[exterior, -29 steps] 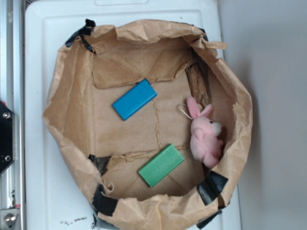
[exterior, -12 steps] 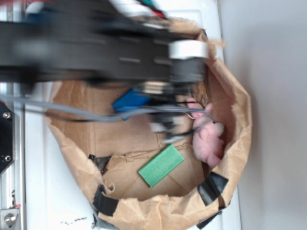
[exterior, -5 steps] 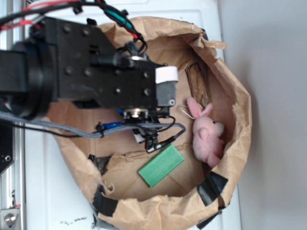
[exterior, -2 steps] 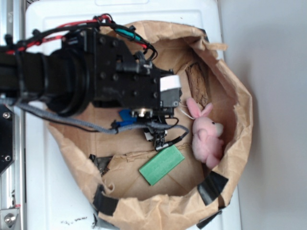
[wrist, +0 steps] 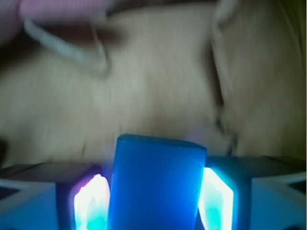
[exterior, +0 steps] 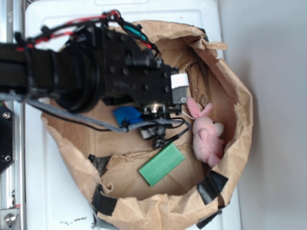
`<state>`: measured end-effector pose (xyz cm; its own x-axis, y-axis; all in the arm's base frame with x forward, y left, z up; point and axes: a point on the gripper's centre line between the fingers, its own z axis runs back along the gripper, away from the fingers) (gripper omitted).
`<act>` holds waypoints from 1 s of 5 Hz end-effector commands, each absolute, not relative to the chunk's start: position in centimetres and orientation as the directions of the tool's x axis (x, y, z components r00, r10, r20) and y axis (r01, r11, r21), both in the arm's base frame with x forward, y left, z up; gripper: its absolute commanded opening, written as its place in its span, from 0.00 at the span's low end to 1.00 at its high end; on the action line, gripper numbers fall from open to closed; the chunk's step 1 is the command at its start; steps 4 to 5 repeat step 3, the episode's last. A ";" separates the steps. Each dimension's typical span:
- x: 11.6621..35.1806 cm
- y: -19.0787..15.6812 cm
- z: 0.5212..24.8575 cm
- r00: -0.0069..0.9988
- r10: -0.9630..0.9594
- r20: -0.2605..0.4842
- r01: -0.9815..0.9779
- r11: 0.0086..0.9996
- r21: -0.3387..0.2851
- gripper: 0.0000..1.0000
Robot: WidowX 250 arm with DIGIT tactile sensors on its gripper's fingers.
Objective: Grab the blue block.
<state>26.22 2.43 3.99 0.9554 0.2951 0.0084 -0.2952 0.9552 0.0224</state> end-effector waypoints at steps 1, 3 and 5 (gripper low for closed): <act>26.4 3.2 13.2 0.947 0.300 0.112 -0.298 0.954 -0.038 0.00; 25.1 3.1 14.4 0.949 0.221 0.225 -0.241 0.968 0.066 0.84; 25.1 3.1 14.4 0.949 0.221 0.225 -0.241 0.968 0.066 0.84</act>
